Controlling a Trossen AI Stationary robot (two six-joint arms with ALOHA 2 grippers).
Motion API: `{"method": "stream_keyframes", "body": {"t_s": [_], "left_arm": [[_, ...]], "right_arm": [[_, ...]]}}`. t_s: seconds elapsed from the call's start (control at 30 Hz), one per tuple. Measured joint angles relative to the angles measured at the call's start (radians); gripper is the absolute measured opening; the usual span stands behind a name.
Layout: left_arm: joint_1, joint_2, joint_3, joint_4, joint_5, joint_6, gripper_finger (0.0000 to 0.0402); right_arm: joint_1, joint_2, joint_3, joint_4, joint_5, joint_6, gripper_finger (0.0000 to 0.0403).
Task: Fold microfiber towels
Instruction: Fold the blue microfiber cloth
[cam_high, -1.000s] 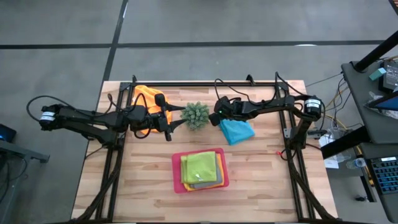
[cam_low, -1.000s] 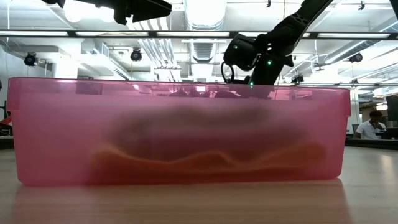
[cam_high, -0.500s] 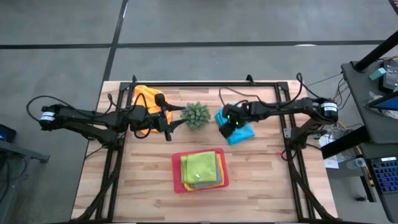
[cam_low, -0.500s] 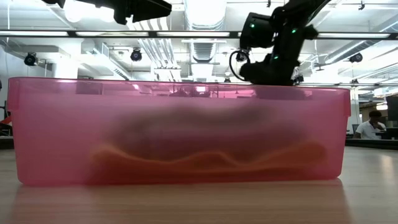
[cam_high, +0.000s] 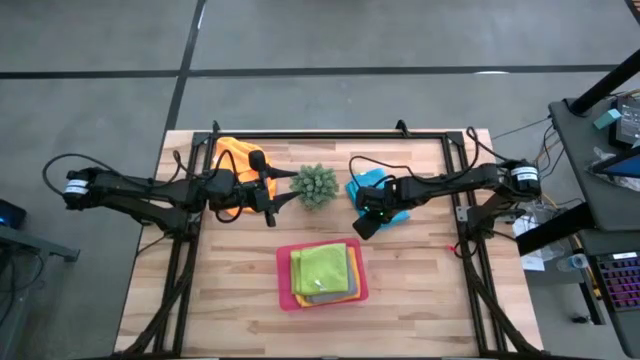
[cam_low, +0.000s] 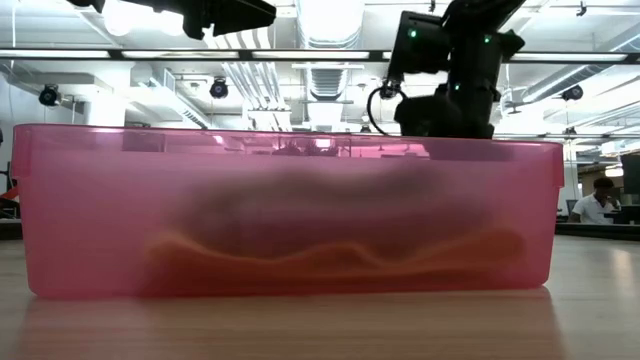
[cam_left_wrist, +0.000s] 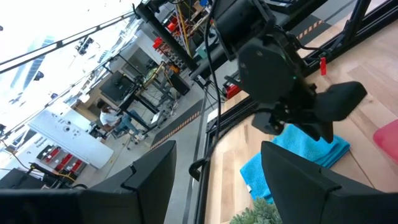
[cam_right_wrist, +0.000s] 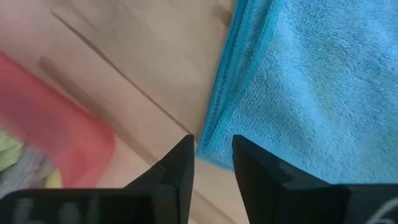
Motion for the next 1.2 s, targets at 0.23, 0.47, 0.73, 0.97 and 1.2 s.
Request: {"method": "stream_keyframes", "body": {"t_s": [0.23,0.47,0.73,0.97,1.2], "left_arm": [[0.000,0.000,0.000,0.000,0.000,0.000,0.0219],[0.000,0.000,0.000,0.000,0.000,0.000,0.0219],[0.000,0.000,0.000,0.000,0.000,0.000,0.0219],[0.000,0.000,0.000,0.000,0.000,0.000,0.0219],[0.000,0.000,0.000,0.000,0.000,0.000,0.0219]], "right_arm": [[0.001,0.045,0.000,0.003,-0.002,-0.006,0.0093],[0.001,0.048,0.000,0.011,-0.001,-0.006,0.0093],[0.005,0.081,-0.001,0.024,0.009,-0.013,0.0091],[0.005,0.125,0.019,-0.032,-0.002,-0.040,0.0091],[0.005,0.119,0.062,-0.110,-0.002,-0.046,0.0088]]}}
